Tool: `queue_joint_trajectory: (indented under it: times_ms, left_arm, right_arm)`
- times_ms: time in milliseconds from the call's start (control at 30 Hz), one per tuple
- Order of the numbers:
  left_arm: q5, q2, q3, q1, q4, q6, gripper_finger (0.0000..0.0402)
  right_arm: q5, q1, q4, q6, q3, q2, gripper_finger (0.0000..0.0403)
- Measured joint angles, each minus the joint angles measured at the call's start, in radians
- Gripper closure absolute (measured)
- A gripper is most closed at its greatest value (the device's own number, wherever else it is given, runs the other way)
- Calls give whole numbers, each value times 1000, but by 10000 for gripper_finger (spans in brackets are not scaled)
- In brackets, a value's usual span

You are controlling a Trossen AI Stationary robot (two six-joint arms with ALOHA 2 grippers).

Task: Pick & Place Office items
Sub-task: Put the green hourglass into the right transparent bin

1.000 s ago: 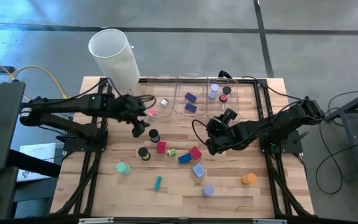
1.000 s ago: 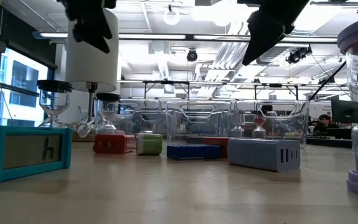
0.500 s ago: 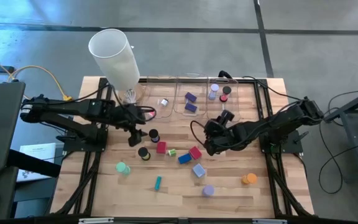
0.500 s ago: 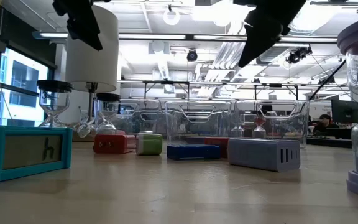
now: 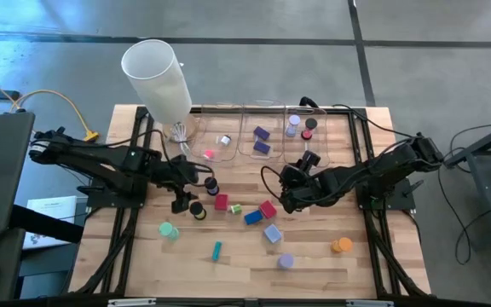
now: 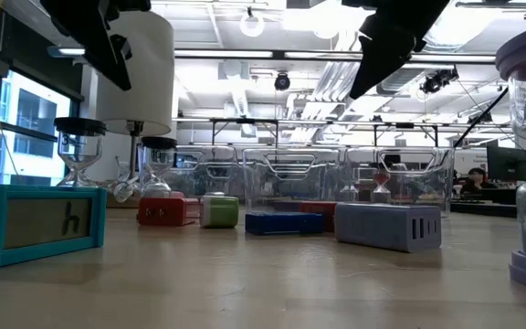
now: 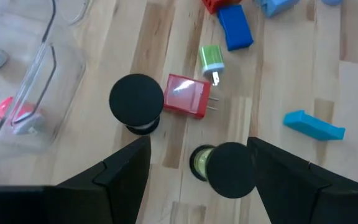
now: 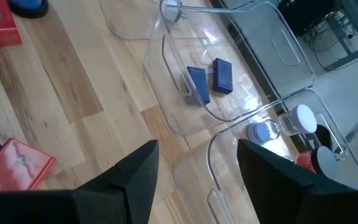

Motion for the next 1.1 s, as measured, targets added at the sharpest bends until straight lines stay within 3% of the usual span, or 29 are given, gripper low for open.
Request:
queue_joint_trajectory:
  times_ms: [433, 1100]
  left_arm:
    - [-1, 37, -49, -2, 48, 117, 144]
    - [-1, 240, -50, -2, 130, 57, 144]
  right_arm:
    - [0, 0, 22, 0, 0, 1, 195]
    - [-31, 0, 26, -5, 0, 1, 195]
